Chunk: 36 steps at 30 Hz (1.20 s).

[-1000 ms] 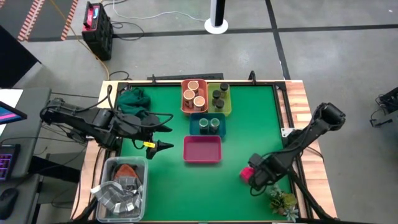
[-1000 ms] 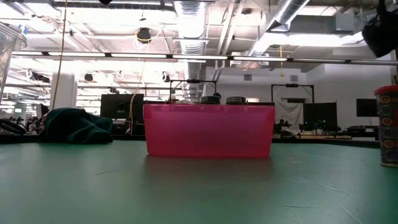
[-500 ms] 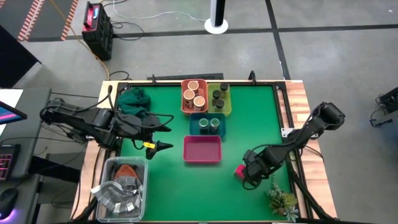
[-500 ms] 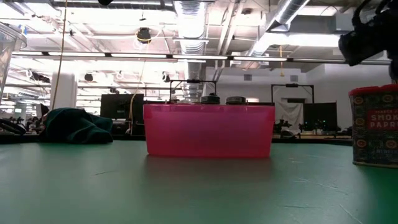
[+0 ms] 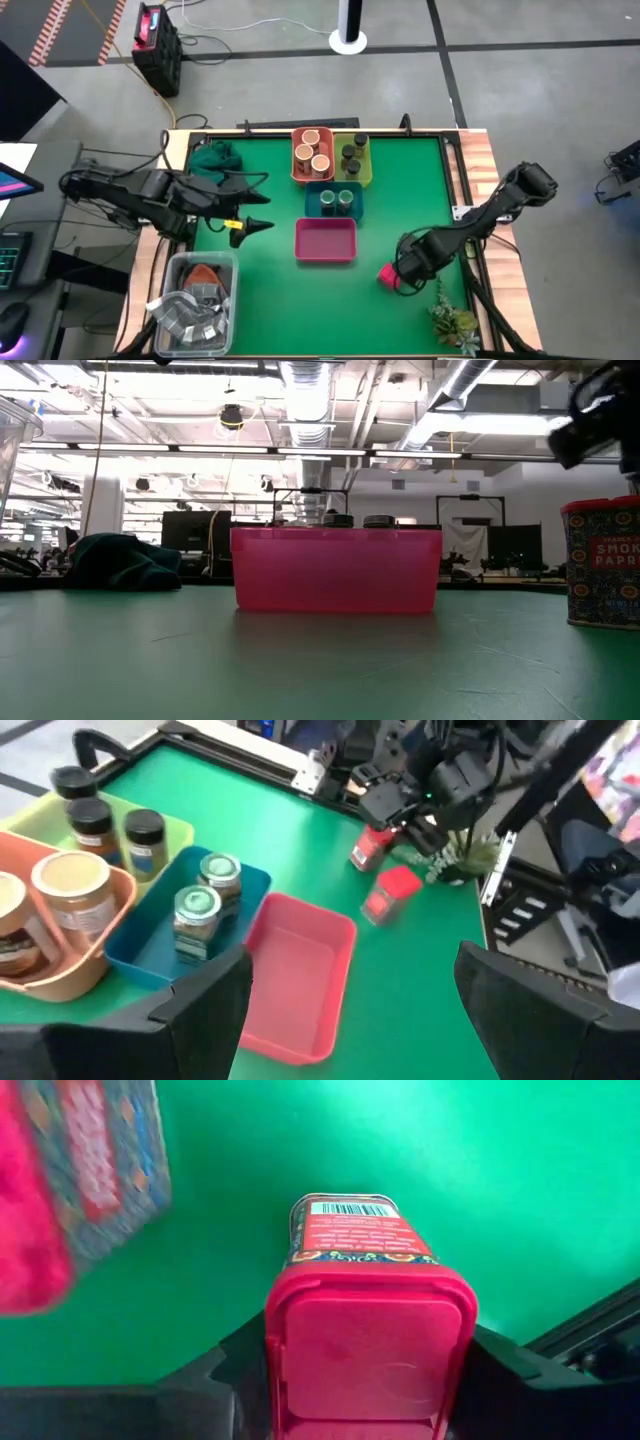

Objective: Sort spices by type
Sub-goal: Put the right red seasoning can into the red bin

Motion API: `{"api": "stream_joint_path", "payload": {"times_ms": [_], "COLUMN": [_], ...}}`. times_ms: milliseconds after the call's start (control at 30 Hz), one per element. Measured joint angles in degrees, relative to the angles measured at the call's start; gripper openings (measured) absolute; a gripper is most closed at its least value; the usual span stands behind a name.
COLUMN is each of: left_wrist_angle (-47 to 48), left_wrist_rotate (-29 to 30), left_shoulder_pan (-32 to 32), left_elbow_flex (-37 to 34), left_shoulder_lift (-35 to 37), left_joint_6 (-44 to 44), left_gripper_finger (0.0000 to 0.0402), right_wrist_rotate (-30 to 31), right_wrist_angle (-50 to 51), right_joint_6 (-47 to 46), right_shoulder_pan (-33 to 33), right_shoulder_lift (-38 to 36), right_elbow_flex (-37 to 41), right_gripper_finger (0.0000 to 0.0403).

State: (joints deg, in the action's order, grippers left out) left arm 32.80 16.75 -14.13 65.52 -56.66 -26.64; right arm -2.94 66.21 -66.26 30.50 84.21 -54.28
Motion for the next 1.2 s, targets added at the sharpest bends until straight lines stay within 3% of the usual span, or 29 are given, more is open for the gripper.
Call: {"api": "stream_joint_path", "payload": {"times_ms": [200, 400, 567, 867, 1067, 1200], "left_wrist_angle": [1.25, 1.33, 1.43, 2.62, 2.96, 3.8], "left_wrist_rotate": [-0.67, -3.65, -4.5, -4.49, -4.16, -4.13], "left_shoulder_pan": [2.92, 5.43, 6.12, 6.12, 6.1, 6.1], "left_elbow_flex": [0.0, 0.0, 0.0, 0.0, 0.0, 0.0], "left_shoulder_lift": [0.54, 0.37, 0.48, 0.49, 0.9, 0.9], "left_joint_6": [0.6, 2.17, 2.17, 2.15, 1.23, -0.36], "left_gripper_finger": [0.0329, 0.0329, 0.0329, 0.0329, 0.0329, 0.0329], "right_wrist_rotate": [3.74, 11.04, 13.33, 12.96, 2.04, 0.11], "right_wrist_angle": [2.74, 3.97, 1.08, -2.69, -1.55, -0.21], "right_joint_6": [4.08, 13.86, 22.37, 31.36, 20.43, 15.26], "right_shoulder_pan": [-7.12, -14.26, -18.18, -21.11, -24.7, -25.03], "right_shoulder_lift": [-2.65, -2.38, -0.99, 15.2, 27.65, 33.66], "right_elbow_flex": [-5.23, -15.32, -22.69, -38.55, -49.99, -55.8], "right_gripper_finger": [0.0241, 0.024, 0.024, 0.024, 0.024, 0.024]}}
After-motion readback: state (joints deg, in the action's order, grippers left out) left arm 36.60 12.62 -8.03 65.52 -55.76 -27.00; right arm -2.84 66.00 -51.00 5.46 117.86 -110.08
